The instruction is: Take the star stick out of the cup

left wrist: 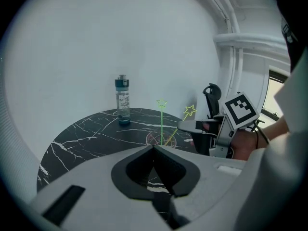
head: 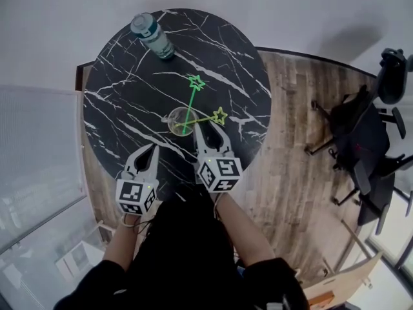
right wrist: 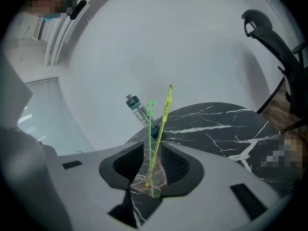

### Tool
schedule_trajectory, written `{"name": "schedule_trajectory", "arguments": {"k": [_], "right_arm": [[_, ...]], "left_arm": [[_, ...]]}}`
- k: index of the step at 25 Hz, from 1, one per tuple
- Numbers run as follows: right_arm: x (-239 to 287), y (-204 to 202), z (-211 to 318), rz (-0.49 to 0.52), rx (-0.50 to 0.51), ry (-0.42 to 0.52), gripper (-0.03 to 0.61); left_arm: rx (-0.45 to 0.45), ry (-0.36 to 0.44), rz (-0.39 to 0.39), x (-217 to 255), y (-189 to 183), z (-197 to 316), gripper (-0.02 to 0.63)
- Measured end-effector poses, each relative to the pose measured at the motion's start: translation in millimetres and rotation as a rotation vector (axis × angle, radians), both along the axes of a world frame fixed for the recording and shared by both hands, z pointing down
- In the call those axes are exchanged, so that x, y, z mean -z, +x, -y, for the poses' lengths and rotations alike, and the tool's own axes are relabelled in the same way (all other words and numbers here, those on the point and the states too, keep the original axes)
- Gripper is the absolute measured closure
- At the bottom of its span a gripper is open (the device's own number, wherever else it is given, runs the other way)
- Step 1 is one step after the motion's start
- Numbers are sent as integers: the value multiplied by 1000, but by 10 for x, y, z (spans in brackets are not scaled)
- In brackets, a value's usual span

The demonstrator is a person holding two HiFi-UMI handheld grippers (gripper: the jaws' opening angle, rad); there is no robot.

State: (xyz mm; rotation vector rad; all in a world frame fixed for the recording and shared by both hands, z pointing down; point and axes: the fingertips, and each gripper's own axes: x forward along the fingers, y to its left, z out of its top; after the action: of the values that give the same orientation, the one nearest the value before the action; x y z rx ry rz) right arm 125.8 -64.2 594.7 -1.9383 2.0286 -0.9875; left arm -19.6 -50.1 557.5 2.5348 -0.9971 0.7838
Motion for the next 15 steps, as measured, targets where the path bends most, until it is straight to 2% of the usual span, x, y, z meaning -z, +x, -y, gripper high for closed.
{"name": "schedule_trajectory", "arguments": {"k": [7,15], "right_arm": [[-2,-13,76,-16,43,0,485],[34,-39,169,-63,104,-4,528]], "left_arm": [[34,-5,-6,1,7,16,615],[83,-5,-17,20,-34,68,615]]}}
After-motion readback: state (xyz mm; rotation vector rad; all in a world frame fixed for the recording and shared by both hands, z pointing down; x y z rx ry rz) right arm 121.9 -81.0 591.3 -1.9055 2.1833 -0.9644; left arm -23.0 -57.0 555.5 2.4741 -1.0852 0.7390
